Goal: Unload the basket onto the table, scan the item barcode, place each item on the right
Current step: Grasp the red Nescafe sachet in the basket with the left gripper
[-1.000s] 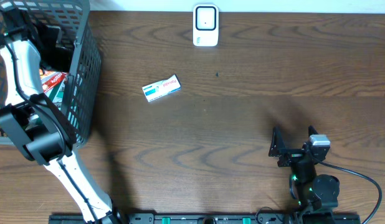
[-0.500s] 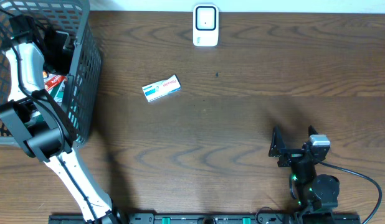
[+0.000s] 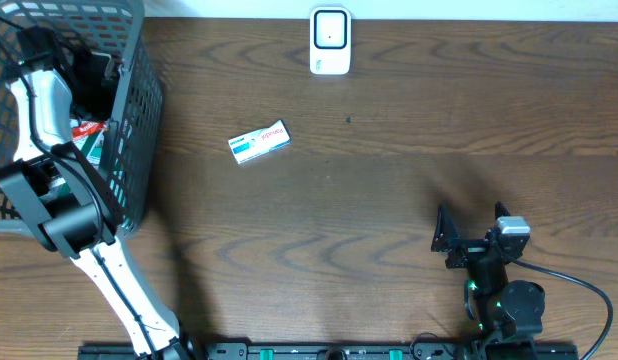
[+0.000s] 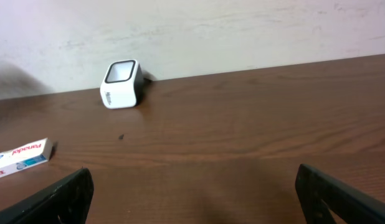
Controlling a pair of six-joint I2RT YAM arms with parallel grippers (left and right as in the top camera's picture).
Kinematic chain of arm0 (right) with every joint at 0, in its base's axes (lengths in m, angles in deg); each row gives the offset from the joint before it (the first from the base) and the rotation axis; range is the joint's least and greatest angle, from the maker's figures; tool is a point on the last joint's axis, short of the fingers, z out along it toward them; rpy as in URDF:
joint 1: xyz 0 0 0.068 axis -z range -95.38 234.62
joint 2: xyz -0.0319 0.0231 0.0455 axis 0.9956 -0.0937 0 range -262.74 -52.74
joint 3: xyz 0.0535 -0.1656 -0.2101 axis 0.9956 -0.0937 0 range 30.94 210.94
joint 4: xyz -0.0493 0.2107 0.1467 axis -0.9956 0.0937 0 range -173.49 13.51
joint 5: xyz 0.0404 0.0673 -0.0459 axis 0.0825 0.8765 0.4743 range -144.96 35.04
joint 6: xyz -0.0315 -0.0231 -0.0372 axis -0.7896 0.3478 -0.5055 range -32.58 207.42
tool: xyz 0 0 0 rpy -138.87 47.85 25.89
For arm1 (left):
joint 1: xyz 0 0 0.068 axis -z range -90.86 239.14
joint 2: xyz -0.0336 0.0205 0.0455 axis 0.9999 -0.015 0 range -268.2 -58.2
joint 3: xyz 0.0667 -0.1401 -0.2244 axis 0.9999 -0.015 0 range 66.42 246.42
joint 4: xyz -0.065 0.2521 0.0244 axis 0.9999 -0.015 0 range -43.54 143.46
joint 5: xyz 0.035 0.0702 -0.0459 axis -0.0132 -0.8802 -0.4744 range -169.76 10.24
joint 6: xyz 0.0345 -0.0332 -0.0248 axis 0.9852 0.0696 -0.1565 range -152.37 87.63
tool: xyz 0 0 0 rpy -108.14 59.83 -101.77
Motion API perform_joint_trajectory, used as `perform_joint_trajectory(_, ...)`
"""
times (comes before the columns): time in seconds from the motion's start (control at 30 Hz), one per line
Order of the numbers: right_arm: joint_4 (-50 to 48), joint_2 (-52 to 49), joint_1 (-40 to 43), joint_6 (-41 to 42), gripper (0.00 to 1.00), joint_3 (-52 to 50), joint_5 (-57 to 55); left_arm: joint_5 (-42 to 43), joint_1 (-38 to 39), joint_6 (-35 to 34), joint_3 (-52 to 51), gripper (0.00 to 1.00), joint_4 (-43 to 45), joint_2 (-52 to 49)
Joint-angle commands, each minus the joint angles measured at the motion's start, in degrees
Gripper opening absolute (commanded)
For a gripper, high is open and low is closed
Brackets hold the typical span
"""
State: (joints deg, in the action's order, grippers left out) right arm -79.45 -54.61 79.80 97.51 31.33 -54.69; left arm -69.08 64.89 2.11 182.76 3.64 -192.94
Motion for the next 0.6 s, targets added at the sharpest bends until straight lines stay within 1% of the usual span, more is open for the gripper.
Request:
perform_joint_trajectory(0.0, 0.26, 0.09, 0.24, 0.59, 0.99, -0.07, 0.24, 0.44, 0.04, -1.16, -0.76, 0.07, -2.25, -3.06)
perform_joint_trajectory(0.07, 0.26, 0.09, 0.24, 0.59, 0.99, -0.07, 0.24, 0.42, 0.04, -1.20, -0.76, 0.07, -2.91, -3.06)
perform_joint_trajectory(0.23, 0.26, 0.09, 0.24, 0.59, 0.99, -0.07, 0.24, 0.07, 0.04, -3.98, -0.26, 0.07, -3.26, -2.27)
perform_joint_trajectory(0.57, 0.26, 0.09, 0.24, 0.59, 0.99, -0.07, 0.24, 0.02, 0.04, -5.73, -0.17, 0.07, -3.17, 9.33)
